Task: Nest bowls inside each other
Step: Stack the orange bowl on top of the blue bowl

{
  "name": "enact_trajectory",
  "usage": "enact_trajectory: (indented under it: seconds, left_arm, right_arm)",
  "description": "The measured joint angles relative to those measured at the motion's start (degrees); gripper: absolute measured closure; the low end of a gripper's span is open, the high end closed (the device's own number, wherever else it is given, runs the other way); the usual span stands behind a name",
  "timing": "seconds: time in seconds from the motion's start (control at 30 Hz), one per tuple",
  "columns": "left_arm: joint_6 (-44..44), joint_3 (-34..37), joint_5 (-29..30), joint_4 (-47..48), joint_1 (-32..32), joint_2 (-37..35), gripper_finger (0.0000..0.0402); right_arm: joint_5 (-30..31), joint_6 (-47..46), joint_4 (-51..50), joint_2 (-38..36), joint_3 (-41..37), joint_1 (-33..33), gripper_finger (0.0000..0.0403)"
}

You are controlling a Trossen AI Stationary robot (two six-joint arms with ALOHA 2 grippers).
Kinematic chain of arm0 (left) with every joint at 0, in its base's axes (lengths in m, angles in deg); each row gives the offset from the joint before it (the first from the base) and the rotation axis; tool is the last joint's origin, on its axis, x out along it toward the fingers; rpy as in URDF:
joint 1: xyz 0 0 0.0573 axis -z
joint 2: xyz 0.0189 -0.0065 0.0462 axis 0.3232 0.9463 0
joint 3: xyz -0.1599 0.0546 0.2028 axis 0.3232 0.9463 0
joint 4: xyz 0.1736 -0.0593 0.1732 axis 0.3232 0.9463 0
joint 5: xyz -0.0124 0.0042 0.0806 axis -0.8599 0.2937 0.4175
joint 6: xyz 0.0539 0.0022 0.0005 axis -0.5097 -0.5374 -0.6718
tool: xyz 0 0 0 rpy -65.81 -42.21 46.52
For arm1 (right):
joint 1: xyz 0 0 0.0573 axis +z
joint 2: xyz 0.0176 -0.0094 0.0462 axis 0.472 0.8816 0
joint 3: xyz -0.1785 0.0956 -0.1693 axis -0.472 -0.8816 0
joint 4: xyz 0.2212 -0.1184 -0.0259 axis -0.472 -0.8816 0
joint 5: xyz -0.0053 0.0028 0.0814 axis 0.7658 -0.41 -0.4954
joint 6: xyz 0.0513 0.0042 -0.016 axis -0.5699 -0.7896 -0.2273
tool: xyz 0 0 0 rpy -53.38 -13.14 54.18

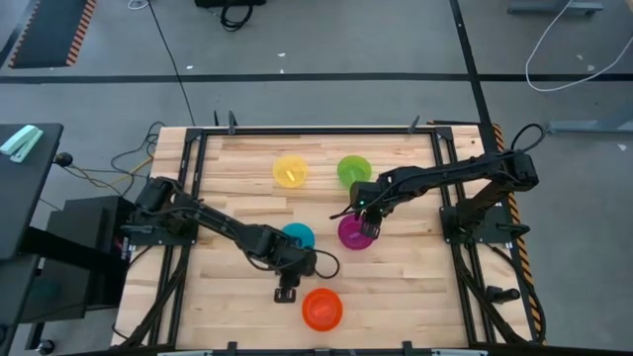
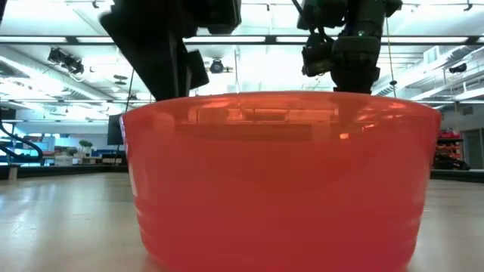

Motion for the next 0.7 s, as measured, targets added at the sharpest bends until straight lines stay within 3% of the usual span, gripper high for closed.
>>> enact_trajectory:
  seconds: [0.5, 0.7]
  left_arm:
    - [1.5, -0.3, -0.9, -4.9, 1.9, 1.8, 0.0294]
    - [0.3, -4.1, -2.2, -4.3, 2.4, 4.9, 0.0294]
  right_arm:
    - [0.0, -1.6, -2.3, 0.0, 0.0, 0.4, 0.0273]
    - [1.1, -1.5, -3.9, 0.0, -0.1, 0.4, 0.0273]
